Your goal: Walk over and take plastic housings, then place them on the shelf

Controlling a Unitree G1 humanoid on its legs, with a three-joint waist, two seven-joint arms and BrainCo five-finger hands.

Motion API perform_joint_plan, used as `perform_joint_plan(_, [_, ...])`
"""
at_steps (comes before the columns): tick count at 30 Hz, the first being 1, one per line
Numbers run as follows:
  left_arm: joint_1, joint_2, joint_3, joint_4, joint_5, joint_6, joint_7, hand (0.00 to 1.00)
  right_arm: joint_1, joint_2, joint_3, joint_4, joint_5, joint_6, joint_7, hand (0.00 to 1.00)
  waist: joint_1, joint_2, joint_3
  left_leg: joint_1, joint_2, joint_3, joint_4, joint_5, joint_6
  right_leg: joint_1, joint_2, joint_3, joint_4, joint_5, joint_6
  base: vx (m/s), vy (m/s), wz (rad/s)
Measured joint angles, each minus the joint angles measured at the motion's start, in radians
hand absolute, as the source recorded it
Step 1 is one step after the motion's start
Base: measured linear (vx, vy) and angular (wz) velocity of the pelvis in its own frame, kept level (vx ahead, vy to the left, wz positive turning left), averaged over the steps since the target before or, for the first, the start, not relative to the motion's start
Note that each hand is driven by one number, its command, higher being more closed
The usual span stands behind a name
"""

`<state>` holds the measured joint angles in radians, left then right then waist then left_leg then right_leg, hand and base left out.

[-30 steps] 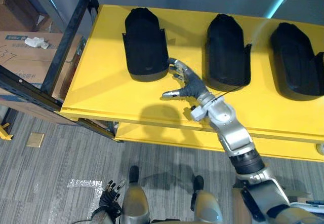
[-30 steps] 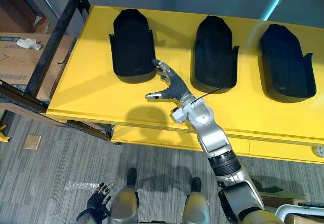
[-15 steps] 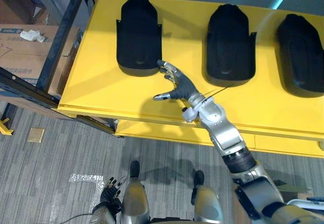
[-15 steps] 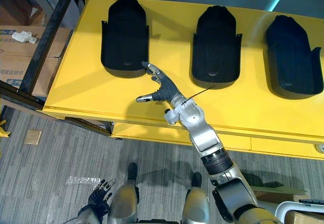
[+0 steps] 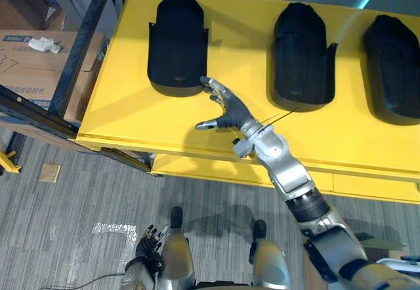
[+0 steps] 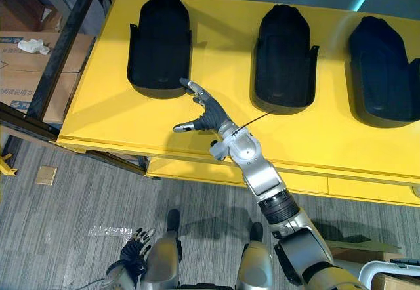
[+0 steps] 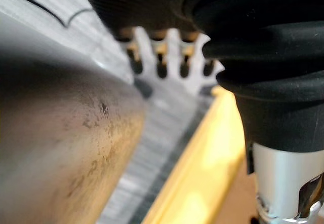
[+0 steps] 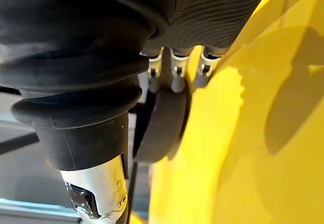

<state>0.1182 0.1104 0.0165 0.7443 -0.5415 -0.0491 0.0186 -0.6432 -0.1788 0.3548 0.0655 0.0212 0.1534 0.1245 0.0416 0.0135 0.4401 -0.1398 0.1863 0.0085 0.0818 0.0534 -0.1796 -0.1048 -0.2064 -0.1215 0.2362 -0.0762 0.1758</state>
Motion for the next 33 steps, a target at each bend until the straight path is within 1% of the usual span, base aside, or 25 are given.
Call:
perform_joint_plan(4, [0.0,0.0,0.0,0.0,0.0,0.003,-0.001,0.0,0.0,0.024,0.003,0.004,0.004,0.0,0.007,0.0,0.0,0.0,0.0,0.0,0.0,0.0,0.0,0.0,0.0,0.0,0.0,-0.001,0.0,0.0,0.0,0.0,-0.001,0.01])
perform_joint_plan(12, [-0.001,0.0,-0.001,0.0,0.001,0.005,-0.001,0.0,-0.003,0.047,0.052,0.004,0.004,0.0,0.004,0.0,0.0,0.0,0.0,0.0,0.0,0.0,0.0,0.0,0.0,0.001,0.0,0.0,-0.001,0.0,-0.001,0.0,0.0,0.0])
perform_joint_plan(15, [-0.001,0.001,-0.001,0.0,0.002,0.005,-0.001,0.0,-0.003,0.055,0.054,0.004,0.004,-0.001,-0.017,0.0,0.0,0.0,0.0,0.001,0.0,0.0,0.0,0.0,0.0,0.003,0.0,0.0,-0.003,0.0,-0.001,0.0,0.0,0.0])
perform_joint_plan(18, [-0.002,0.001,-0.001,0.0,0.009,0.005,-0.002,0.0,-0.003,0.055,0.058,0.003,0.003,-0.027,-0.053,0.0,-0.001,0.0,0.0,0.005,0.0,0.002,-0.002,0.0,0.0,0.005,0.001,0.003,-0.006,0.001,0.0,0.0,0.0,-0.02])
perform_joint_plan(20, [-0.003,0.001,-0.001,0.005,0.015,0.005,-0.003,0.0,-0.003,0.053,0.034,-0.017,0.001,-0.059,-0.089,0.0,-0.001,0.0,0.0,0.024,0.001,0.011,-0.011,0.0,0.0,0.021,0.003,0.01,-0.018,0.004,0.003,0.01,0.002,-0.12])
perform_joint_plan(22, [-0.007,0.002,0.0,0.021,0.042,0.005,-0.005,0.0,0.0,0.042,-0.04,-0.099,0.003,-0.096,-0.131,0.0,-0.001,-0.004,-0.009,0.059,0.004,0.04,-0.038,0.0,0.0,0.04,0.006,0.027,-0.045,0.015,0.005,0.02,0.013,-0.25])
perform_joint_plan(23, [-0.009,0.003,0.001,0.029,0.045,0.005,-0.005,0.0,0.002,0.037,-0.062,-0.126,0.003,-0.109,-0.139,0.0,-0.001,-0.007,-0.015,0.067,0.004,0.048,-0.048,0.001,-0.001,0.039,0.007,0.035,-0.052,0.019,0.006,0.04,0.021,-0.33])
perform_joint_plan(25, [-0.01,0.007,0.005,0.067,0.052,0.006,-0.006,0.0,0.019,0.007,-0.172,-0.239,0.01,-0.157,-0.172,0.0,-0.008,-0.023,-0.056,0.094,0.009,0.084,-0.077,0.003,-0.003,0.048,0.015,0.059,-0.093,0.039,0.008,0.09,0.021,-0.37])
perform_joint_plan(26, [-0.01,0.009,0.009,0.076,0.052,0.006,-0.006,0.0,0.024,-0.005,-0.207,-0.263,0.018,-0.165,-0.179,0.0,-0.01,-0.029,-0.062,0.111,0.01,0.092,-0.082,0.004,-0.004,0.062,0.017,0.067,-0.108,0.045,0.009,0.11,0.02,-0.36])
perform_joint_plan(27, [-0.009,0.011,0.012,0.101,0.062,0.006,-0.005,0.0,0.05,-0.035,-0.279,-0.307,0.044,-0.185,-0.195,0.0,-0.02,-0.044,-0.088,0.138,0.012,0.109,-0.095,0.001,-0.006,0.084,0.018,0.075,-0.131,0.05,0.01,0.1,0.015,-0.26])
perform_joint_plan(28, [-0.008,0.012,0.014,0.11,0.076,0.007,-0.004,0.0,0.067,-0.049,-0.319,-0.329,0.057,-0.192,-0.2,0.0,-0.03,-0.051,-0.108,0.146,0.012,0.114,-0.103,0.0,-0.008,0.091,0.019,0.076,-0.142,0.052,0.011,0.12,0.017,-0.38])
perform_joint_plan(29, [-0.004,0.015,0.023,0.144,0.09,0.008,-0.003,0.0,0.124,-0.086,-0.422,-0.383,0.095,-0.214,-0.215,0.0,-0.041,-0.07,-0.153,0.175,0.014,0.143,-0.125,-0.003,-0.012,0.096,0.022,0.097,-0.154,0.053,0.011,0.15,0.022,-0.4])
perform_joint_plan(31, [0.005,0.02,0.041,0.163,0.113,0.007,-0.003,0.0,0.18,-0.114,-0.524,-0.417,0.129,-0.229,-0.219,0.0,-0.058,-0.084,-0.179,0.206,0.018,0.17,-0.13,-0.016,-0.018,0.109,0.027,0.122,-0.163,0.055,0.011,0.12,0.02,-0.47])
perform_joint_plan(33, [0.017,0.02,0.052,0.191,0.147,0.004,-0.002,0.0,0.32,-0.132,-0.671,-0.439,0.155,-0.254,-0.23,0.0,-0.086,-0.099,-0.229,0.246,0.029,0.217,-0.147,-0.025,-0.021,0.11,0.041,0.157,-0.165,0.056,0.01,0.07,0.001,-0.5])
